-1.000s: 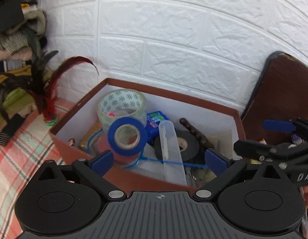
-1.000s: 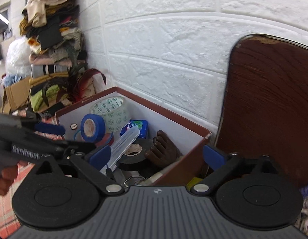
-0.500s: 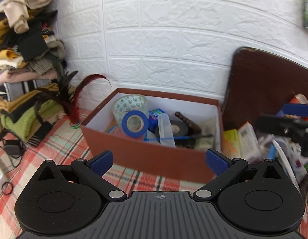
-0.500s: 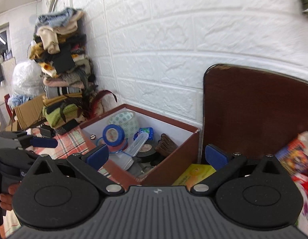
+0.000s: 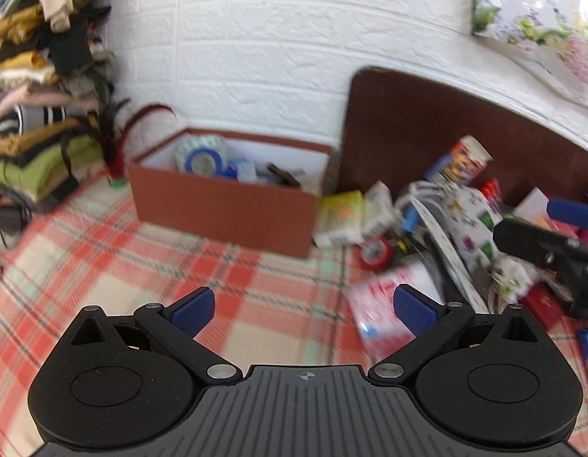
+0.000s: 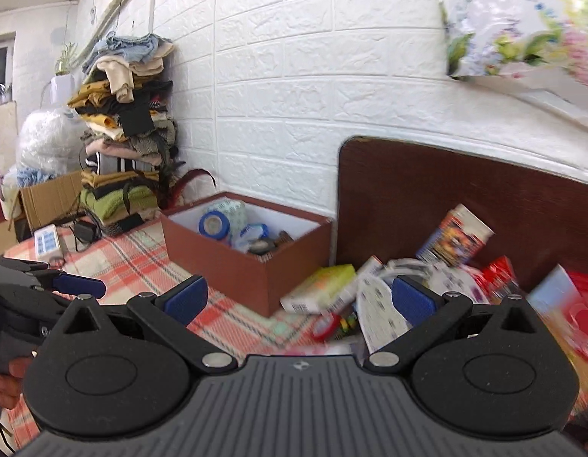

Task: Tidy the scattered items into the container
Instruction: 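Open both grippers over the box and withdraw them toward the pile, then move the left tool toward the white resealable-bag roll in the pile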

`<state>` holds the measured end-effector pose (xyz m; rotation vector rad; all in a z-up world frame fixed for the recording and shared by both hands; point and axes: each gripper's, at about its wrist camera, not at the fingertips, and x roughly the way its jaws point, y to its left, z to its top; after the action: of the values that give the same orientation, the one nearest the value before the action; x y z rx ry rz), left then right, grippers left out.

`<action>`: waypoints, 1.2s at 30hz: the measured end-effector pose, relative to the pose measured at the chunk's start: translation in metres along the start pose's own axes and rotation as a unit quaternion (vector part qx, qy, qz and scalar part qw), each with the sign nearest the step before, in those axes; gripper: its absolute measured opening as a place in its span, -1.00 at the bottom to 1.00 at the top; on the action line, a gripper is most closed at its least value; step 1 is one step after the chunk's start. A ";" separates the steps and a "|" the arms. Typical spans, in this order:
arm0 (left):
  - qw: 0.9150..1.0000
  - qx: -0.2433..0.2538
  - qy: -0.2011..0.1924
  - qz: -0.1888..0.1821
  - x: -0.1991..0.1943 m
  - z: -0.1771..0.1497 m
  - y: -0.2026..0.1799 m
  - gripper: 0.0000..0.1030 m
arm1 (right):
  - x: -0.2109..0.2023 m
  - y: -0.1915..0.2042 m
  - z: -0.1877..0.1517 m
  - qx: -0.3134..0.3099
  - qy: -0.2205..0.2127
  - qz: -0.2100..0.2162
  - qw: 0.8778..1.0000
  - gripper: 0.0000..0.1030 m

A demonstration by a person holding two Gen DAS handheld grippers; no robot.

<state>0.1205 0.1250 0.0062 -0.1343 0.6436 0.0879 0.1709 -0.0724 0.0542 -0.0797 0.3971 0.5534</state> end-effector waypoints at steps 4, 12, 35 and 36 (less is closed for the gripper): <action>1.000 0.008 0.014 -0.011 -0.007 -0.026 -0.017 1.00 | -0.023 -0.004 -0.031 0.032 0.007 -0.016 0.999 0.99; 0.999 0.025 0.027 -0.019 -0.016 -0.054 -0.039 1.00 | -0.051 -0.014 -0.071 0.082 0.022 -0.053 0.995 0.99; 0.995 0.057 0.061 -0.047 0.011 -0.075 -0.061 1.00 | -0.060 -0.019 -0.107 0.121 0.052 -0.094 0.987 0.99; 0.995 0.057 0.063 -0.046 0.017 -0.075 -0.060 1.00 | -0.056 -0.020 -0.106 0.123 0.052 -0.093 0.987 0.99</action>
<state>0.0972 0.0553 -0.0572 -0.0596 0.7658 -0.0471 0.1010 -0.1363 -0.0226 0.0915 0.5508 0.3143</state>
